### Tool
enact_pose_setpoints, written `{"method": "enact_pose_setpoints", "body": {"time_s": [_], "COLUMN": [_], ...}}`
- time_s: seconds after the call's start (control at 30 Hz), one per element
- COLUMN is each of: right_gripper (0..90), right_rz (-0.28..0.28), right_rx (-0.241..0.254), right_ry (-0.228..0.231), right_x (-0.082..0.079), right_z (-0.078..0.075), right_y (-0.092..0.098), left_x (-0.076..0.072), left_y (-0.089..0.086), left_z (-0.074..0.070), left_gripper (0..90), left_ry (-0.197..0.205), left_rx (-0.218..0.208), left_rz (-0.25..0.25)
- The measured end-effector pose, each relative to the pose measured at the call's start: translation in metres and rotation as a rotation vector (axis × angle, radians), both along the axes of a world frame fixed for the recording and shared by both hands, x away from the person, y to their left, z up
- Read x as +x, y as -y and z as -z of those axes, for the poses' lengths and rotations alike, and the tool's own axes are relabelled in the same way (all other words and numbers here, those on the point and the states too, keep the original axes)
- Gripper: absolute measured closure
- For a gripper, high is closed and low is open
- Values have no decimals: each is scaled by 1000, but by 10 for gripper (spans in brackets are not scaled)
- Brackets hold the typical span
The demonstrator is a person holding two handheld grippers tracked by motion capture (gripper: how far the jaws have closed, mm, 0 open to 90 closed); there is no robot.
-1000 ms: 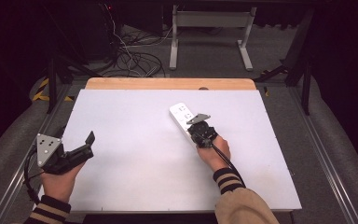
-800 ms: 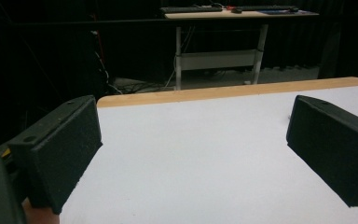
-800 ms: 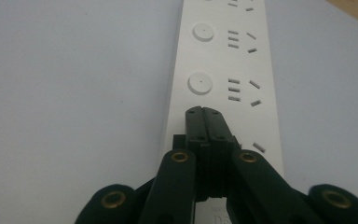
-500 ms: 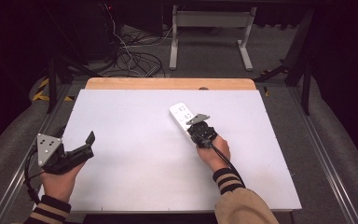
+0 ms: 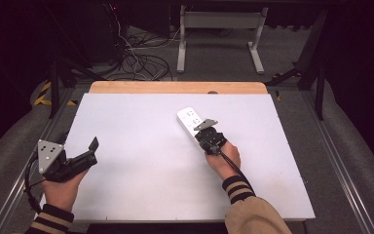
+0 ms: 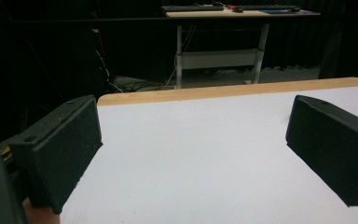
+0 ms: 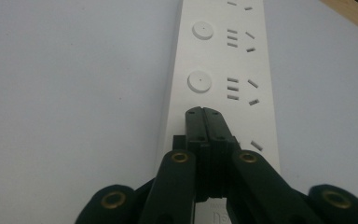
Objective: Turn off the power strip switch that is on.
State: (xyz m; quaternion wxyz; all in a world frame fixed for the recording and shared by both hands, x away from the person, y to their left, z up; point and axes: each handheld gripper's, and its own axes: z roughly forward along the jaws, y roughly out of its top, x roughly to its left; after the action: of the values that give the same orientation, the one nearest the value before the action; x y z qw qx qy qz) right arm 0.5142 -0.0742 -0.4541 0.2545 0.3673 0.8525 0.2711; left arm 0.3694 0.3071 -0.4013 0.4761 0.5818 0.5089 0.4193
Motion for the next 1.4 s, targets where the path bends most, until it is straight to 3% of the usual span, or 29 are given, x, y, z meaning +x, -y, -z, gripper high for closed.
{"method": "enact_pose_setpoints", "body": {"time_s": [0.5, 0.67, 1.17, 1.23, 1.27, 1.3, 1.37, 1.4], "right_gripper": [900, 900, 900, 900, 900, 900, 900, 900], "right_rz": [-2, 10, 6, 5, 5, 2, 3, 3], "right_rx": [11, 41, 16, 46, 46, 102, 172, 172], "right_ry": [-7, -23, -1, 74, 74, 129, 174, 174], "right_x": [1, 2, 1, -2, -2, -5, -9, -9], "right_z": [0, -4, -3, -10, -10, -22, -37, -37], "right_y": [1, 6, 6, 9, 9, 15, 25, 25], "left_x": [1, 1, 2, 1, 2, 1, 1, 1], "left_y": [0, 1, 0, 0, 0, 0, -1, -1], "left_z": [1, 1, 1, 0, 0, 0, 0, 0], "left_gripper": [38, 38, 38, 39, 39, 39, 39, 40], "left_ry": [-4, -4, -6, -4, -2, -1, -3, -3], "left_rx": [2, 3, 3, 0, 0, 0, -6, -6], "left_rz": [3, 5, 5, 3, 4, 2, -5, -5]}}
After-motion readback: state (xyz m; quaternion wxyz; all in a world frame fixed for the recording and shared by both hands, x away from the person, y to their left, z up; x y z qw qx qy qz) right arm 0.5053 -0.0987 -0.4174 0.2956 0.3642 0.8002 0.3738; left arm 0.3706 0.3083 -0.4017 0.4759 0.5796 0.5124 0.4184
